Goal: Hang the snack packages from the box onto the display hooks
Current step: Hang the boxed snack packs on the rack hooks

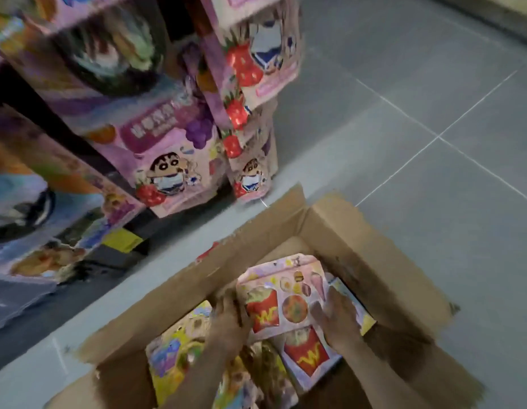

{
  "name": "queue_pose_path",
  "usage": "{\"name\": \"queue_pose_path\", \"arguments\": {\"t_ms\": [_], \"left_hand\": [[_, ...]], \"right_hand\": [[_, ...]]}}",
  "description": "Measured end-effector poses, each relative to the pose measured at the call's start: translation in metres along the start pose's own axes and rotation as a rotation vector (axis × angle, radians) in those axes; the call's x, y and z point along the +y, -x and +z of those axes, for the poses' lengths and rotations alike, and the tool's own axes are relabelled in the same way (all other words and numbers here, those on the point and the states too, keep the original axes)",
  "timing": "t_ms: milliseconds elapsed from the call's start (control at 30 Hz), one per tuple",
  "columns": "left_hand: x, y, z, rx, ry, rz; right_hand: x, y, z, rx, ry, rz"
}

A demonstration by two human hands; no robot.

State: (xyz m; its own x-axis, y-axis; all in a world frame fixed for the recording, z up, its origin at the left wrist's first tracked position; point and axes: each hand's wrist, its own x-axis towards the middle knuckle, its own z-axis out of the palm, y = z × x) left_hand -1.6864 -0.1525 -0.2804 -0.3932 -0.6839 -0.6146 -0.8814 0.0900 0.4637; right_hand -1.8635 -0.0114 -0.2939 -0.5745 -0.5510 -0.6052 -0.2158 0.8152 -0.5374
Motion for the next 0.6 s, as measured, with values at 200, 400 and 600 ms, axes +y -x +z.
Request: {"name": "queue_pose_path", "arguments": {"t_ms": [200,400,600], "left_hand": [[0.011,-0.003,0.023,-0.021,-0.043,0.032],[0.049,0.059,-0.011,0.190,0.280,0.038],[-0.001,0.116,-0.054,0.263,0.250,-0.048]], "right_hand": [[-0.008,-0.005,0.001,0.083,-0.043,0.068],[-0.030,0.039,-0.036,0.005,-0.402,0.077],[-0.056,0.075,-0.028,-0.212,-0.252,-0.025]]}}
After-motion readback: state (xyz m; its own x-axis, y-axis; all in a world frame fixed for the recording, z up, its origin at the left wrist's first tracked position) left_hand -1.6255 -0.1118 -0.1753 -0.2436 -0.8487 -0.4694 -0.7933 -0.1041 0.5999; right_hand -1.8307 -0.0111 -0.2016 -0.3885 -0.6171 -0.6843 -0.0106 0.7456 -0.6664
